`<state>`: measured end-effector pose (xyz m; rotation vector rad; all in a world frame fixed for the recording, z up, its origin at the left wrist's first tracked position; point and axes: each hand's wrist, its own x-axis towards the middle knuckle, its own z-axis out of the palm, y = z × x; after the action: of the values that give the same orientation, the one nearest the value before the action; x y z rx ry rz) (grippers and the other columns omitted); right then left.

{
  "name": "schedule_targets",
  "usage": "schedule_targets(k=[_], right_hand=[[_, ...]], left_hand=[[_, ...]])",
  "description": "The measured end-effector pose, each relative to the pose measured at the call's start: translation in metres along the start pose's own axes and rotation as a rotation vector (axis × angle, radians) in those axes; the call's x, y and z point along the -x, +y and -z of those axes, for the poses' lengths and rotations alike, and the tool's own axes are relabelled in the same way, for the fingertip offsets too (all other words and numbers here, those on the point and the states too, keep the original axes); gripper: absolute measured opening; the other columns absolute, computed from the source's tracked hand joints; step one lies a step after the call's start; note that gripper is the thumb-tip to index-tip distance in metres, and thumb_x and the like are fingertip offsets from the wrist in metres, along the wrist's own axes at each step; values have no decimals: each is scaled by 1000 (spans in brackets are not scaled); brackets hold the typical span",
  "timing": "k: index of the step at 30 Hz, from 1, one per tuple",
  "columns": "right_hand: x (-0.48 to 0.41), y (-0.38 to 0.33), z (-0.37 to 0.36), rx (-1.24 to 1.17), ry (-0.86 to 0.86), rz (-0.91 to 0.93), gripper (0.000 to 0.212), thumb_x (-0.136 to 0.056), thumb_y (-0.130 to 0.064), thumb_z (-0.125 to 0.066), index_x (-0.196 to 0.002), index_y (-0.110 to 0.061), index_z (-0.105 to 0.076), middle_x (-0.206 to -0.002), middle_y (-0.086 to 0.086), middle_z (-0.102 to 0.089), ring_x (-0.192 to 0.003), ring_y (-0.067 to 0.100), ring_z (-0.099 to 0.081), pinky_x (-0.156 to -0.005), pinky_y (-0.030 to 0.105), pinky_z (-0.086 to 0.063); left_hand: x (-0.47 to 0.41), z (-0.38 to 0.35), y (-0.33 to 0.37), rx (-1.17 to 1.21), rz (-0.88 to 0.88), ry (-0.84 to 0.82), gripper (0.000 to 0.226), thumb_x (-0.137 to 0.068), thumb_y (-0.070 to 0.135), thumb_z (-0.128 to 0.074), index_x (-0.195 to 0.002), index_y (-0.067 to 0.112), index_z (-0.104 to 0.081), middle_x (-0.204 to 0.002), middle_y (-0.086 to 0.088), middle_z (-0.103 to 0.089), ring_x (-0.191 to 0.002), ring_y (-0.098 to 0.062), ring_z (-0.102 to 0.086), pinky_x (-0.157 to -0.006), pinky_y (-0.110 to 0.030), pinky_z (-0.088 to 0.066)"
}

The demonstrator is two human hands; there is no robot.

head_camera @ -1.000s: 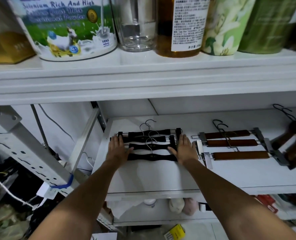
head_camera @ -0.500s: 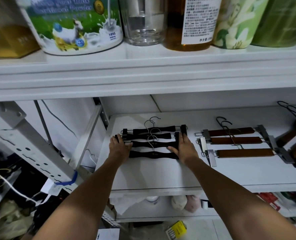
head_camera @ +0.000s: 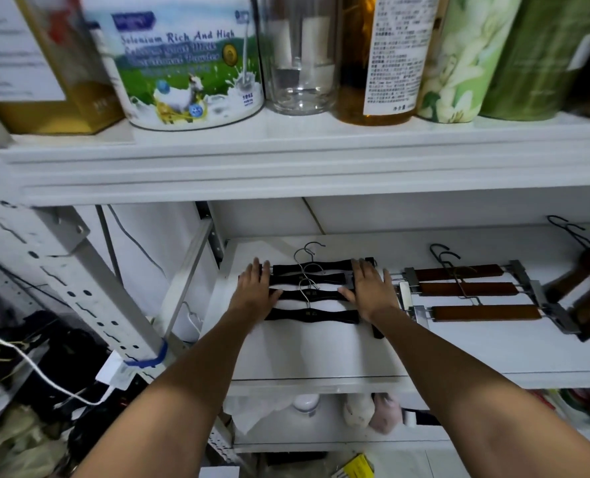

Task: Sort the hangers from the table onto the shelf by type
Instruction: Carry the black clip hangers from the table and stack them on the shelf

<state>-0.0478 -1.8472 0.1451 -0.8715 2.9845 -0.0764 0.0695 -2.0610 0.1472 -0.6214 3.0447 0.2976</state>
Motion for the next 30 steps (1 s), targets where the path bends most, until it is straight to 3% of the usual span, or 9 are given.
schedule_targets(k=[13, 19, 26, 30], right_hand=[[55, 0, 72, 33, 228, 86, 61, -100, -41, -36, -151, -15, -16, -156, 7, -22, -143, 22, -22, -118, 39, -10], [99, 26, 87, 65, 268, 0, 61, -101, -42, -32, -152, -15, -12, -158, 5, -18, -144, 21, -19, -117, 38, -11], [154, 90, 99, 87, 297, -156, 61, -99, -44, -36, -150, -17, -17, -155, 6, -27, -141, 22, -26, -116, 39, -16], [196, 146, 105, 53, 293, -275, 63, -98, -46, -37, -151, -18, -18, -155, 5, -25, -143, 23, -23, -118, 39, -11]], left_hand=[[27, 62, 71, -113, -359, 82, 69, -98, 42, -39, -151, 13, -5, -159, -9, -6, -147, -24, -10, -121, -35, -4], [43, 61, 116, -145, -492, 104, 70, -96, 46, -40, -151, 14, -10, -158, -6, -13, -145, -26, -17, -119, -40, -16], [60, 59, 207, -77, -658, 56, 69, -98, 38, -42, -150, 9, -10, -159, -7, -9, -147, -21, -11, -118, -32, -7], [70, 54, 280, -62, -773, 37, 68, -98, 39, -42, -151, 14, -7, -160, -5, -7, -147, -21, -8, -119, -33, -5]])
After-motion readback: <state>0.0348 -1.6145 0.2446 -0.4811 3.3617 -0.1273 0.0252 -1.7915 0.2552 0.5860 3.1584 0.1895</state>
